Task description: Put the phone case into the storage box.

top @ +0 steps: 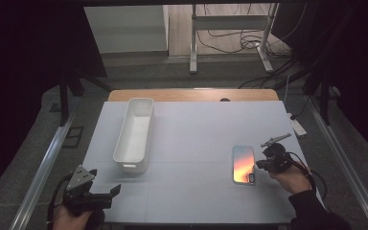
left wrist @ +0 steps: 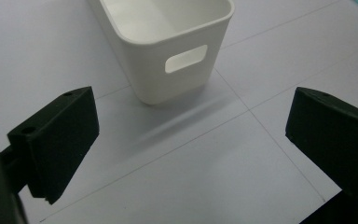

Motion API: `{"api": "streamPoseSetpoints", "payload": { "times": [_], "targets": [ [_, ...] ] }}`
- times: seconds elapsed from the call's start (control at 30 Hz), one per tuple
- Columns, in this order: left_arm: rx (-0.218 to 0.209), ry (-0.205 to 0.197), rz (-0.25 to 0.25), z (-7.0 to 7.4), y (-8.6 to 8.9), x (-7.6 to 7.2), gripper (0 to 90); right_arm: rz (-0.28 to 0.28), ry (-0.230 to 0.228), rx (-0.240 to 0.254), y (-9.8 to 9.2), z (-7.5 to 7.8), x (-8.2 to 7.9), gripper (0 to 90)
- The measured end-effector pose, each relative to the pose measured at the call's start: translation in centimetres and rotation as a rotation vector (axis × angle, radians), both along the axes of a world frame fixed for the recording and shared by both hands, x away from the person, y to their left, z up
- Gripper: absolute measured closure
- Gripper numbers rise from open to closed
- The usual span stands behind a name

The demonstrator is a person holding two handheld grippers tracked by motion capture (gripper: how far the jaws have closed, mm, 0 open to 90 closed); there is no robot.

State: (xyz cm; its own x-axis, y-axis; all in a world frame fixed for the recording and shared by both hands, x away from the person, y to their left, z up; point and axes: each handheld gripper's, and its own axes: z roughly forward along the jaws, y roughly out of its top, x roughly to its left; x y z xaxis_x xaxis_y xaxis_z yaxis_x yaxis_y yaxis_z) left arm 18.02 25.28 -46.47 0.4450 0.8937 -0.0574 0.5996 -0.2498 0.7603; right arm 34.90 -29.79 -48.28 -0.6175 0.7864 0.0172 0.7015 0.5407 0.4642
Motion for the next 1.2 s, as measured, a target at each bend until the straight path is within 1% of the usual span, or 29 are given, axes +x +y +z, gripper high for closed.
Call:
{"api": "streamPoseSetpoints", "payload": {
  "times": [0.2,0.67,1.03,1.2],
  "targets": [
    [0.002,-0.001,-0.001,0.0,0.0,0.0,3.3,0.004,0.013,0.003,-0.1,-0.5,-0.3,89.0],
    [0.004,-0.005,-0.002,0.0,-0.1,0.0,3.3,0.008,0.038,-0.032,0.0,-1.2,-0.6,89.0],
    [0.003,-0.003,-0.003,0.0,-0.1,-0.1,3.3,0.016,0.048,-0.022,0.2,-1.3,-1.1,89.1],
    [0.006,-0.003,-0.003,0.0,-0.1,0.0,3.3,0.035,0.059,-0.018,0.4,-1.3,-1.4,89.1]
  ]
}}
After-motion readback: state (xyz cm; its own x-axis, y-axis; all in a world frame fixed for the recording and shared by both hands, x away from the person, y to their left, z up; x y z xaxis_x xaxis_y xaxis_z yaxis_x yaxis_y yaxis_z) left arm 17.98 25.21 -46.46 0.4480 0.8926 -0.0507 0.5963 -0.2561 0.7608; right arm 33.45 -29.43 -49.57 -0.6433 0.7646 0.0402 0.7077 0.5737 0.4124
